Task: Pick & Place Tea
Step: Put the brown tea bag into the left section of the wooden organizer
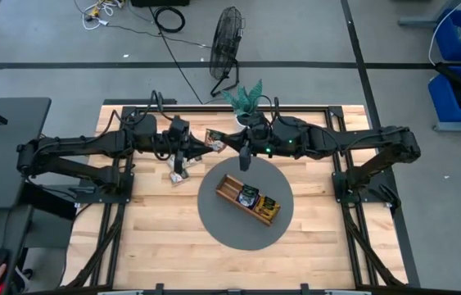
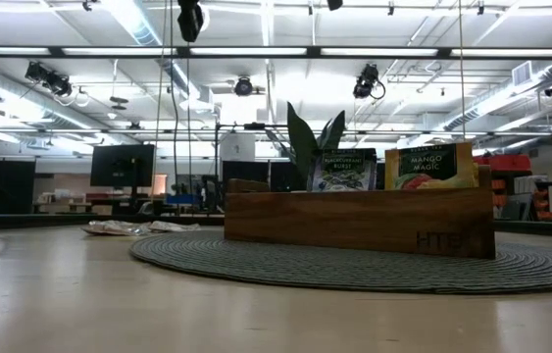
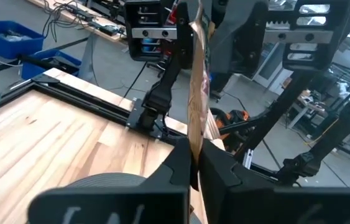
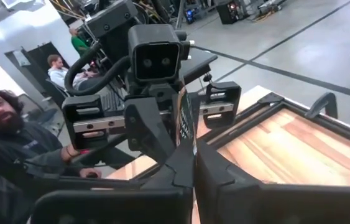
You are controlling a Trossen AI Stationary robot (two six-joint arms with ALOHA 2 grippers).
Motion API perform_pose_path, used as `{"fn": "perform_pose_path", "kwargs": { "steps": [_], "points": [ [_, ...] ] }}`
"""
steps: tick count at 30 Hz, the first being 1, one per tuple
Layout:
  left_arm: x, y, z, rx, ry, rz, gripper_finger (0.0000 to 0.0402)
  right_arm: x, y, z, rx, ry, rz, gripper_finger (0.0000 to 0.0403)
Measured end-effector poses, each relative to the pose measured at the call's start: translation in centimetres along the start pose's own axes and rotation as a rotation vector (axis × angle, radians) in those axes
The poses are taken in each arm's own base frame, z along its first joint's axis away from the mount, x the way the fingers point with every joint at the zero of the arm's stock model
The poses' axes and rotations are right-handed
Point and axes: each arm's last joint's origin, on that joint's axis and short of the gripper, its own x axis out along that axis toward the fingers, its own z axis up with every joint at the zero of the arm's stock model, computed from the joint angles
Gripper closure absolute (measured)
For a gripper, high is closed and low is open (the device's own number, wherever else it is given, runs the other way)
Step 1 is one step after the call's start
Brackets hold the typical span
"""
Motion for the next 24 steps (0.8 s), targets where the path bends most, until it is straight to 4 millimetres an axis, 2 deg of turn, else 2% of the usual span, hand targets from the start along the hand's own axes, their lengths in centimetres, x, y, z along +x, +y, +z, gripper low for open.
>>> {"fn": "perform_pose_path", "kwargs": {
  "steps": [5,12,19,24],
  "points": [
    [0.0,0.1,-0.4,0.001,0.048,-0.006,0.0386,-0.4,-0.2,0.0,0.077,0.072,0.045,0.0374],
    [-0.2,0.3,-1.6,0.015,0.205,-0.056,0.039,-1.9,-1.0,0.4,0.195,0.197,0.072,0.031],
    [-0.4,0.5,-2.6,0.012,0.317,-0.076,0.0391,-1.4,-1.8,0.3,0.243,0.276,0.139,0.0244],
    [-0.4,0.5,-2.7,0.014,0.331,-0.101,0.0389,-0.3,-2.3,-0.5,0.269,0.338,0.147,0.0226]
  ]
}}
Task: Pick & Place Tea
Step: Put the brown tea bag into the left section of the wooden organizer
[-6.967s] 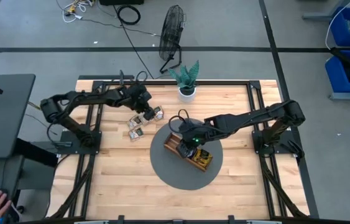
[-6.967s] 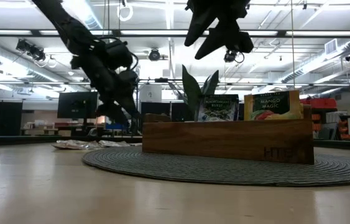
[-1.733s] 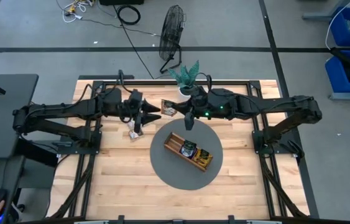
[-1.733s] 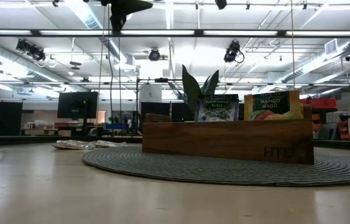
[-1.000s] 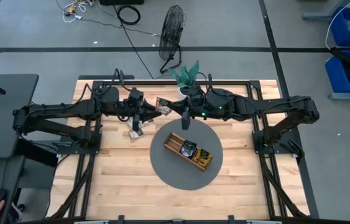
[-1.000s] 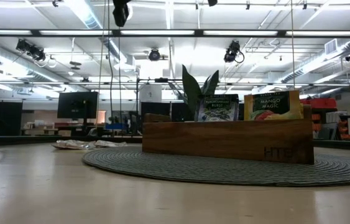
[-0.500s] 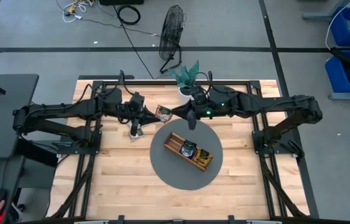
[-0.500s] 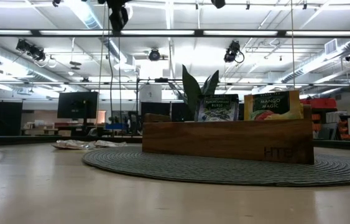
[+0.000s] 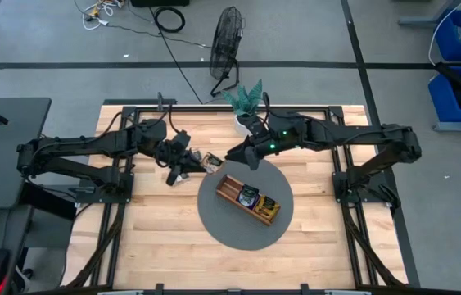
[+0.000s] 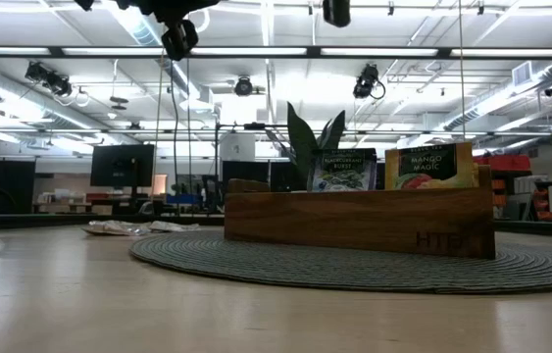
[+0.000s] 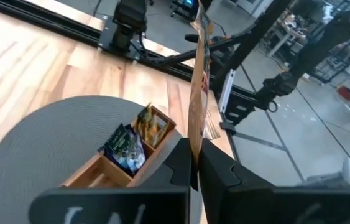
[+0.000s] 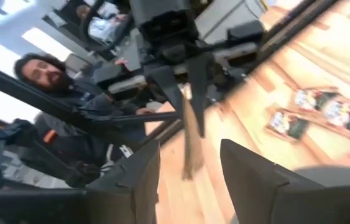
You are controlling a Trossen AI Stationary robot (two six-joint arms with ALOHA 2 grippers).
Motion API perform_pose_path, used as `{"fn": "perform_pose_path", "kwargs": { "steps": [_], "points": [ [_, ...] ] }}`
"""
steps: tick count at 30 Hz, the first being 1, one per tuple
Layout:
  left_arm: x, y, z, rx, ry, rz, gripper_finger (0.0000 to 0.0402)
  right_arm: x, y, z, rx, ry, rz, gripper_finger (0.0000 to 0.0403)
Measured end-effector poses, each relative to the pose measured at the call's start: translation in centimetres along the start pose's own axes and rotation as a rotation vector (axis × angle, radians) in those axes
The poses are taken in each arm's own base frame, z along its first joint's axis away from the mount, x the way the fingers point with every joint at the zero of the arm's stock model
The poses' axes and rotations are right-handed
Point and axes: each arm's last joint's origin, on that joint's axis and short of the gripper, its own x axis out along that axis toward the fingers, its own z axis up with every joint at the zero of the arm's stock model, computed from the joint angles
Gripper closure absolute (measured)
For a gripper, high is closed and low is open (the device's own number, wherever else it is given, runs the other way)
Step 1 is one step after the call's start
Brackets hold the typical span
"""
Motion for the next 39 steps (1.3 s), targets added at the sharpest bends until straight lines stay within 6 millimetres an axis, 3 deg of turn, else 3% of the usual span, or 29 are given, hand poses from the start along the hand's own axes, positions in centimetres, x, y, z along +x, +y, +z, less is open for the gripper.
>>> {"fn": "perform_pose_path", "kwargs": {
  "steps": [12,20,24,27,32,39],
  "points": [
    [0.7,0.4,-0.3,-0.029,0.032,-0.001,0.0388,2.7,-0.5,-0.7,-0.014,0.02,0.036,0.0255],
    [0.7,0.4,-0.3,-0.043,0.034,-0.004,0.0387,3.3,-0.9,-1.1,-0.034,0.054,0.016,0.0282],
    [0.7,0.4,-0.3,-0.043,0.033,-0.005,0.0387,3.2,-0.8,-1.0,-0.04,0.049,0.021,0.0323],
    [0.7,0.3,-0.3,-0.038,0.031,-0.008,0.0388,3.2,-0.9,-1.0,-0.034,0.064,0.035,0.0376],
    [0.6,0.4,-0.1,-0.043,0.008,0.011,0.0351,2.9,-0.8,-0.8,-0.024,0.054,0.032,0.0395],
    [-1.4,-0.2,0.5,0.006,-0.093,0.14,0.0294,0.4,-0.7,-0.9,-0.013,0.045,-0.104,0.0401]
  ]
}}
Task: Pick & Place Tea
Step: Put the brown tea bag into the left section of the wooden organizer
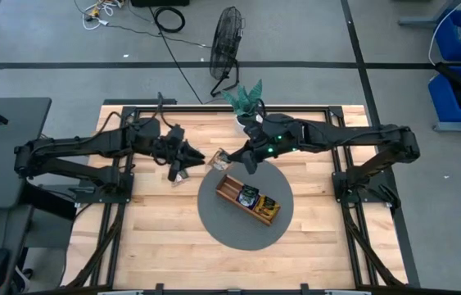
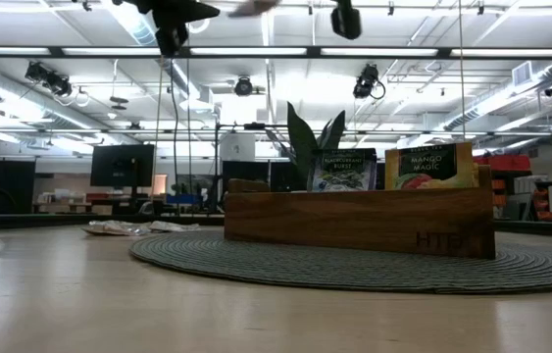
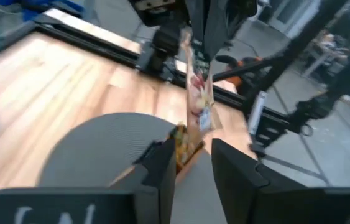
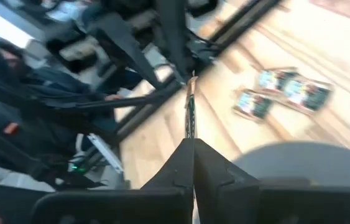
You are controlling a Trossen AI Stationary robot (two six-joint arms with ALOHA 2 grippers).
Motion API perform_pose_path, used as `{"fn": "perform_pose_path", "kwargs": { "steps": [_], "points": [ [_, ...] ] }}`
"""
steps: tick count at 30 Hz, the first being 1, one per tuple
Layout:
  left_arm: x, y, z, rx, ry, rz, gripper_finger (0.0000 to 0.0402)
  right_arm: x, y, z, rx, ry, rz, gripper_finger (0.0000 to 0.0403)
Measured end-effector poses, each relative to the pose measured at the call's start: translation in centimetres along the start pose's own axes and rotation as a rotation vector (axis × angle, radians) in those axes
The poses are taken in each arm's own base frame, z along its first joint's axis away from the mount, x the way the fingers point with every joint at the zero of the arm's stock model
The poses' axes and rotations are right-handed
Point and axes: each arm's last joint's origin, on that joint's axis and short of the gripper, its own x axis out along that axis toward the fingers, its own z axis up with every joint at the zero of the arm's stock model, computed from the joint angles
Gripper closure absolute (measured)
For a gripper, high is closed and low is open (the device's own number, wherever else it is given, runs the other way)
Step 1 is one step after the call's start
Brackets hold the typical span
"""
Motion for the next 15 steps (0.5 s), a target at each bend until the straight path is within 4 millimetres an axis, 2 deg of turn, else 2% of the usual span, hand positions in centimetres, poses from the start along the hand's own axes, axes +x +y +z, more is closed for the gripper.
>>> {"fn": "perform_pose_path", "kwargs": {
  "steps": [6,15],
  "points": [
    [-1.1,-0.3,0.3,0.007,-0.044,0.012,0.0287,-0.7,-0.1,-0.9,0.021,0.032,-0.101,0.0402],
    [-1.1,-0.6,0.9,0.006,-0.176,-0.059,0.03,-0.6,-0.5,-2.6,0.024,0.062,-0.284,0.0402]
  ]
}}
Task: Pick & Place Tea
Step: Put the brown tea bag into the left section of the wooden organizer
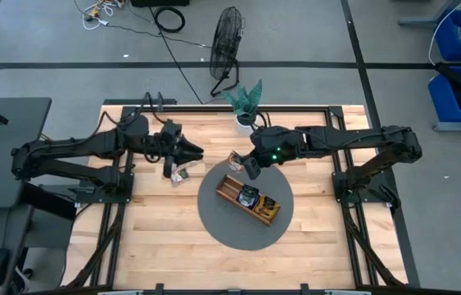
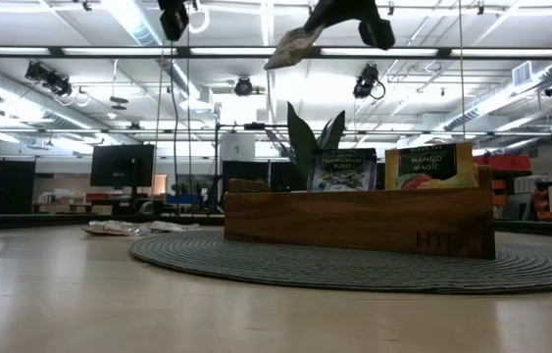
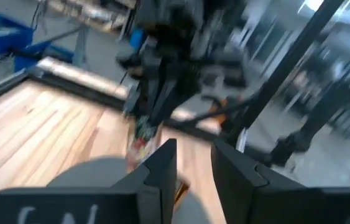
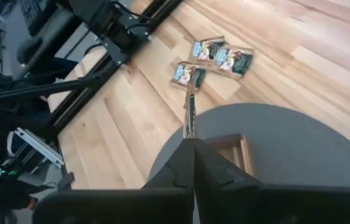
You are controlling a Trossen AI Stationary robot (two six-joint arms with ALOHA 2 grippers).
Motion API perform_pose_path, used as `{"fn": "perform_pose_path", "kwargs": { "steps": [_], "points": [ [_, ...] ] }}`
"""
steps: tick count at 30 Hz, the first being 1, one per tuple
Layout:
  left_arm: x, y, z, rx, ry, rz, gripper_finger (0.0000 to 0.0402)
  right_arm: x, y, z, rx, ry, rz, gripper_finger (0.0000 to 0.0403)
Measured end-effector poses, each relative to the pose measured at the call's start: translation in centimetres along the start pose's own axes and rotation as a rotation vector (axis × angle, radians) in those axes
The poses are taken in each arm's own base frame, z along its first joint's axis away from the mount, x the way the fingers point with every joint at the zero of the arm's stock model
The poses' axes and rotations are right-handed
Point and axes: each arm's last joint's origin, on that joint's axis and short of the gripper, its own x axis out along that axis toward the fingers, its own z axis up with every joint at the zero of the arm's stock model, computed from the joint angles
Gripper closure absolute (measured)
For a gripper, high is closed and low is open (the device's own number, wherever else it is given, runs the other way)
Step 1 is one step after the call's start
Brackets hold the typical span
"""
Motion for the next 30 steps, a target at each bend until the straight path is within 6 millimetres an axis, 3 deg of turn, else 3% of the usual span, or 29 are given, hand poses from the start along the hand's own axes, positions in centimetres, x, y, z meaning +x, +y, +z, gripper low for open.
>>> {"fn": "perform_pose_path", "kwargs": {
  "steps": [7,11,22,30],
  "points": [
    [0.1,1.9,-5.1,-0.16,-0.064,-0.057,0.0317,0.3,-0.1,-0.5,0.003,0.034,-0.031,0.0403],
    [-1.0,2.2,-6.5,-0.174,-0.049,-0.055,0.0332,1.8,-0.6,-1.3,0.011,0.085,-0.08,0.0403],
    [-4.5,2.3,-7.6,-0.088,0.082,0.077,0.0371,7.8,-0.5,-3.3,-0.061,0.14,-0.108,0.0403],
    [-5.5,2.4,-7.2,-0.095,0.057,0.104,0.0372,11.4,-1.5,-4.9,-0.12,0.188,-0.204,0.0403]
  ]
}}
